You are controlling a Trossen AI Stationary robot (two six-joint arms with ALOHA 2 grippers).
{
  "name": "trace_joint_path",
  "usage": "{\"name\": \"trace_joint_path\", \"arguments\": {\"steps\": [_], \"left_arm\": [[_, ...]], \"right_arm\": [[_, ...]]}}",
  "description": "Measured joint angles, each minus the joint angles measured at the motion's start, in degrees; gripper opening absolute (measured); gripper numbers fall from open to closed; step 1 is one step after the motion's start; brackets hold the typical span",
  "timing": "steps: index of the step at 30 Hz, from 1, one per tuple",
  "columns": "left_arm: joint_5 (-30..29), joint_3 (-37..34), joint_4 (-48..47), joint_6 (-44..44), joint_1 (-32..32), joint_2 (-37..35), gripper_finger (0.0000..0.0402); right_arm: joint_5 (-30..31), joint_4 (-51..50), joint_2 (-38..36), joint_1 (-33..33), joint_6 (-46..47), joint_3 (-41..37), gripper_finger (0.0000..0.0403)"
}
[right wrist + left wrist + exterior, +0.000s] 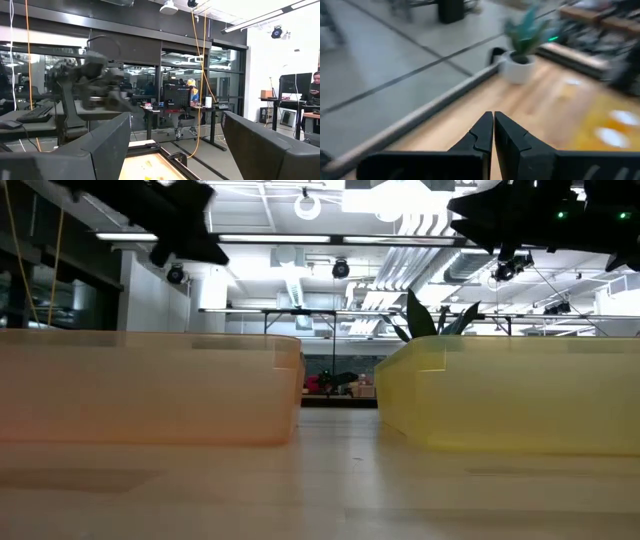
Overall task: Pick and place medicine bottles into bin by pill shape (circle, oval)
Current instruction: Put the top orange capsule bottle into the yellow bin
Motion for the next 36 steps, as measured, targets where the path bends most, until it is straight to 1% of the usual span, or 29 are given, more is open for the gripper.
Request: {"name": "trace_joint_path", "arguments": {"steps": [2,5,9,12,15,19,22,26,30,36], "left_arm": [[0.85,2.93,0.08,2.54,3.64,4.47,0.0005],[2.55,6.03,0.13,3.79,7.78,10.31,0.0009],[4.34,8.29,0.23,4.28,11.72,17.01,0.0035],[7.10,8.93,0.39,3.76,14.03,21.34,0.0071],[9.12,9.04,0.90,2.49,15.91,25.14,0.0118],[9.13,9.07,1.40,-0.93,18.21,29.71,0.0188],[10.35,9.07,1.37,-2.75,19.35,32.87,0.0235],[11.89,9.07,1.68,-2.73,19.59,35.85,0.0280],[12.56,9.07,1.69,-2.76,19.55,36.79,0.0300],[16.23,9.09,0.71,-4.10,19.55,36.80,0.0301]], "right_arm": [[-0.01,0.01,0.00,0.00,-0.04,0.00,0.0301],[0.00,-0.19,0.00,0.00,-0.07,0.00,0.0301],[0.00,-0.22,0.00,0.00,-0.07,0.00,0.0301],[0.00,-0.22,0.00,0.00,-0.07,0.00,0.0301],[0.00,-0.22,0.00,0.00,-0.07,0.00,0.0301],[0.00,-0.24,0.00,0.00,-0.07,0.00,0.0301],[0.00,-0.24,0.00,0.00,-0.07,0.00,0.0301],[0.00,-0.26,0.00,0.00,-0.07,0.00,0.0301],[0.00,-0.38,0.00,0.00,-0.07,0.00,0.0301],[0.00,-1.08,0.00,0.00,-0.07,0.00,0.0301]]}}
